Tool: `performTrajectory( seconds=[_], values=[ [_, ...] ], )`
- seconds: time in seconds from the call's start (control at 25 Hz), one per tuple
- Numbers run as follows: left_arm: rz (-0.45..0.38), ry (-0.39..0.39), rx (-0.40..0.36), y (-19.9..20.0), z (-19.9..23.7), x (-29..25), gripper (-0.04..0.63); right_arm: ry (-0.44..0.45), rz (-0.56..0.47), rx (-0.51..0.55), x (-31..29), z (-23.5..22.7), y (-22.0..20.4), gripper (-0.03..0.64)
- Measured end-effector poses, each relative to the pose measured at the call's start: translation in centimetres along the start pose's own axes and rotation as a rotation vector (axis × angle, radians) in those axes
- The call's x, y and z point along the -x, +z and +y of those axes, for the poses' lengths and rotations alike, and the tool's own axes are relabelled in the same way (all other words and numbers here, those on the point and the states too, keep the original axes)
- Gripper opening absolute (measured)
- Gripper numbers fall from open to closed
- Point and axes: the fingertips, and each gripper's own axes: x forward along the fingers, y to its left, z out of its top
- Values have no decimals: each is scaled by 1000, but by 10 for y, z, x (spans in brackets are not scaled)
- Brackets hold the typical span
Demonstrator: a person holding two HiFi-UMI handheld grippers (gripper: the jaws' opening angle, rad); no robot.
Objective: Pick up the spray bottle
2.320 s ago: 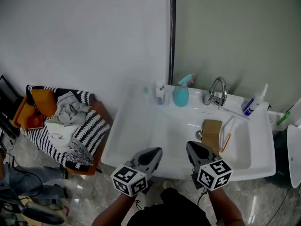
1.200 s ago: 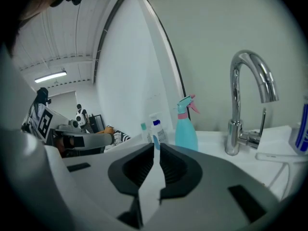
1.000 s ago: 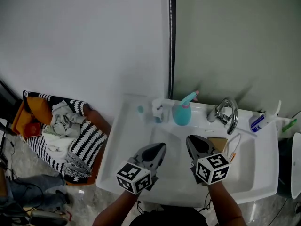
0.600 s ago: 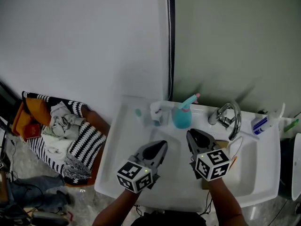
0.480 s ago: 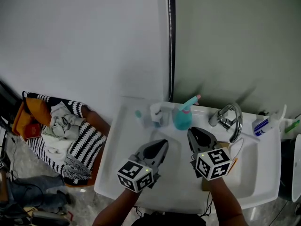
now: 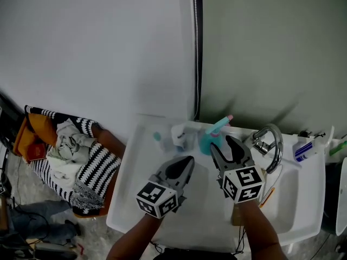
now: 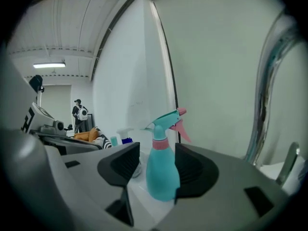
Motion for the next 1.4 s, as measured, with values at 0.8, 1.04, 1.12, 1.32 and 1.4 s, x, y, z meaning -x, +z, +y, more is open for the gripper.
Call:
performTrajectory(
  seconds=[0.8, 1.04, 1.12, 1.32, 1.4],
  values=[
    [-26, 106, 9, -6, 35, -8, 8, -53, -2, 134, -62, -5, -2, 236],
    [-23, 108, 13, -5, 34, -6, 9, -86, -17, 177, -59, -4, 4, 197],
    [-25, 113, 15, -5, 34, -3, 9, -79, -20, 183, -58, -2, 5, 191],
    [-34, 118, 18, -4, 31, 6, 9, -65, -35, 195, -48, 4, 8, 184],
    [-39, 115, 16, -2, 27, 8, 9, -57, -39, 199, -44, 7, 11, 184]
  ],
)
